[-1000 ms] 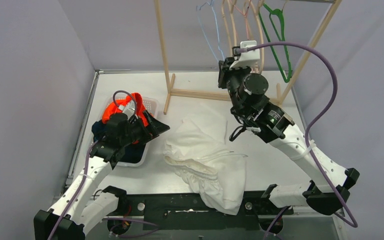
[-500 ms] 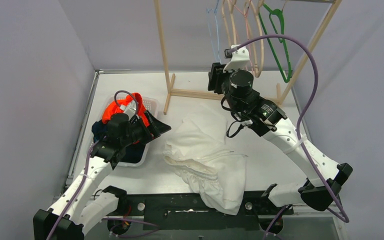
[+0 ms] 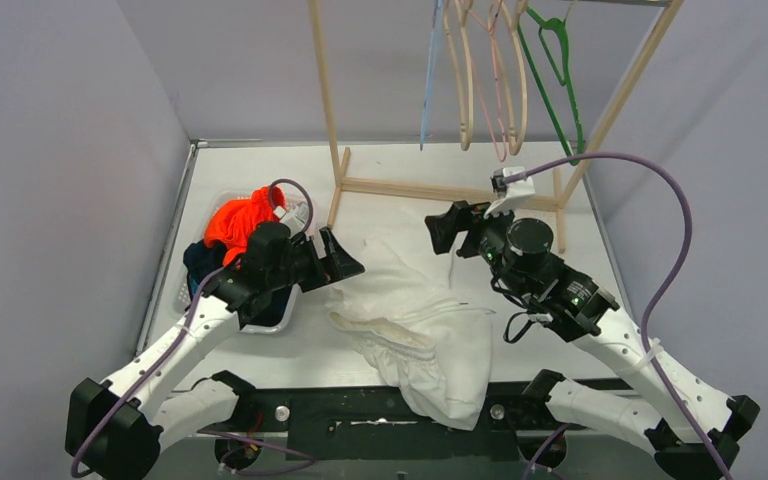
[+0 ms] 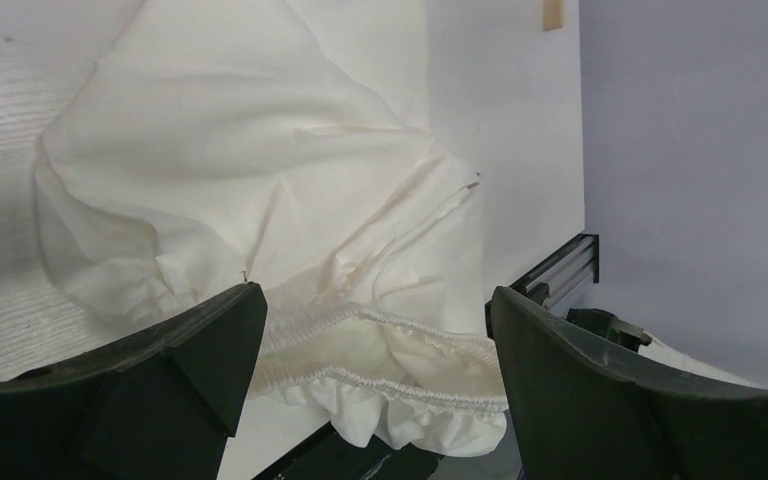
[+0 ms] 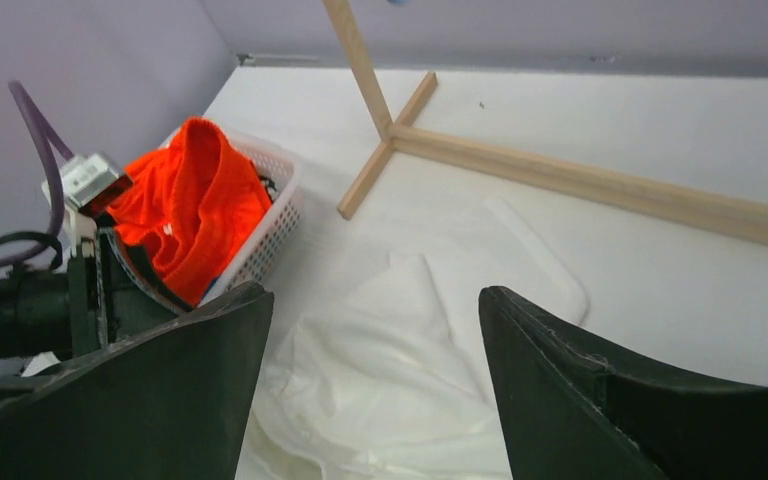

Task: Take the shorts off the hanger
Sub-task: Pick up the shorts at the center of the board.

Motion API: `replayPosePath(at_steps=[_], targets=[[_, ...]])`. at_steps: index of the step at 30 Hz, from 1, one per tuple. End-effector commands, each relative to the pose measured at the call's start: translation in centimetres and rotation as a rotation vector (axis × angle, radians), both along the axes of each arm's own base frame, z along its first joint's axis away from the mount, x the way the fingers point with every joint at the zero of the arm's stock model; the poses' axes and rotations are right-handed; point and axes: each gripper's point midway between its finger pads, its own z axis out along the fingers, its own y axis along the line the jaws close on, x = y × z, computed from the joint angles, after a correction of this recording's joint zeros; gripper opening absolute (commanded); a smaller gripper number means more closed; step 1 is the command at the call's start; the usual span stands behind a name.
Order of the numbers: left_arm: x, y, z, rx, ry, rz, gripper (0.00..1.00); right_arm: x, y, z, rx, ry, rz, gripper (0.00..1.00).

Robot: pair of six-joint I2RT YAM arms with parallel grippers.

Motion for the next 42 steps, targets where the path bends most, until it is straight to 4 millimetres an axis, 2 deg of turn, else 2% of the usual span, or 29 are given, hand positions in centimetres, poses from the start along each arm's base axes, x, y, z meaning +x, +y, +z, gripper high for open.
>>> replayPosePath(at_steps=[1,5,8,14,17,19,21,26,30,35,39,42], targets=[[1.0,-1.4,2.1,0.003,-0.076,-0.021,0.84,-1.5,0.0,-2.4,0.109,0.065,0.017,0.78],[1.1,-2.2,2.5,-0.027,-0.087,-0.017,0.84,-2.8,-0.9,-6.0,0.132,0.155,-0.003,0.79],[0.6,-2.3,1.6,-0.002,-0.062,-0.03,0.83,-3.5,-1.7,-9.6,0.148,0.249,-0.05,0.79],[-2.3,-2.7,-0.9,0.051,0.013,-0.075,0.83,-5.2,-1.2,-18.2,0.169,0.49,-0.085,0.78],[-3.7,-2.7,-1.9,0.049,0.051,-0.071,0.84,-5.7,-0.5,-21.2,0.184,0.606,-0.114,0.71],[-4.6,-2.7,-2.4,0.035,0.081,-0.07,0.84,-5.9,0.5,-22.3,0.181,0.668,-0.094,0.67],[-5.3,-3.2,-2.1,0.006,0.094,-0.087,0.84,-6.3,2.0,-23.2,0.179,0.736,-0.048,0.64],[-8.0,-3.8,-3.8,0.002,0.19,-0.149,0.84,-8.7,6.5,-25.5,0.168,0.915,0.157,0.53],[-9.8,-4.0,-6.0,-0.002,0.274,-0.143,0.84,-10.5,9.1,-27.5,0.157,0.983,0.223,0.44],[-10.6,-5.1,-6.9,-0.122,0.34,-0.085,0.84,-11.8,10.8,-29.4,0.13,1.003,0.22,0.34],[-10.5,-5.4,-8.0,-0.156,0.384,-0.03,0.84,-12.0,11.0,-31.1,0.095,1.028,0.183,0.29],[-9.9,-5.1,-8.9,-0.16,0.4,0.032,0.84,-11.8,11.0,-31.4,0.084,1.021,0.174,0.26]])
